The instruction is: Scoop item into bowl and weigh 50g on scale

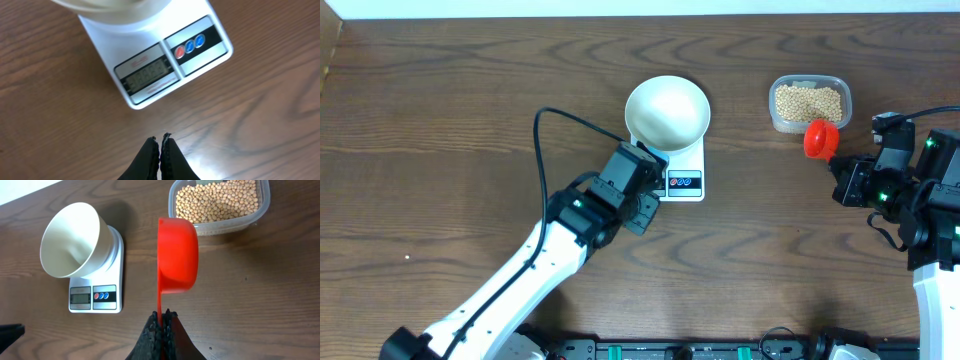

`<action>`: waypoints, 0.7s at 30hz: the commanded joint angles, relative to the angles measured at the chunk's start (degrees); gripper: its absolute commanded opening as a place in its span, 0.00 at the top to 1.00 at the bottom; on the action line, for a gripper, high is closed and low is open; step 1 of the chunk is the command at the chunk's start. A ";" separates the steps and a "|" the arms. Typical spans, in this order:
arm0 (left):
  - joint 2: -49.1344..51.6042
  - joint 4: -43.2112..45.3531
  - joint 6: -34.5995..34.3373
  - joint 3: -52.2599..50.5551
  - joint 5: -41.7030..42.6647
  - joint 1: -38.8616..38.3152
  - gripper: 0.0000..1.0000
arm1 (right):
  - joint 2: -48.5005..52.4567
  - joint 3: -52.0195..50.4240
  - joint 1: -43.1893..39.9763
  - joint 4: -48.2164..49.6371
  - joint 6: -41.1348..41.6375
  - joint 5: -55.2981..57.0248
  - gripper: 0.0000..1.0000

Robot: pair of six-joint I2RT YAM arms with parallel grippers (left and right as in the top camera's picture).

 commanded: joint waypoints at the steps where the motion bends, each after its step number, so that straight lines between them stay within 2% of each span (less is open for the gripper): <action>1: 2.71 0.76 5.16 0.09 0.44 2.80 0.93 | -0.02 1.20 -0.22 0.07 -0.87 0.00 0.99; 4: 4.92 2.03 5.84 0.09 1.79 4.72 0.92 | -0.02 1.20 -0.22 0.11 -0.87 0.02 0.99; 10: 5.75 3.96 10.25 0.09 11.39 7.26 0.93 | -0.02 1.20 -0.22 0.09 -0.90 0.04 0.99; 15: 5.73 3.10 11.41 0.09 13.33 9.07 0.92 | -0.02 1.20 -0.22 0.09 -0.87 0.04 0.99; 21: 4.17 2.23 13.84 0.11 19.69 10.40 0.92 | -0.02 1.20 -0.22 -0.04 -0.87 0.04 0.99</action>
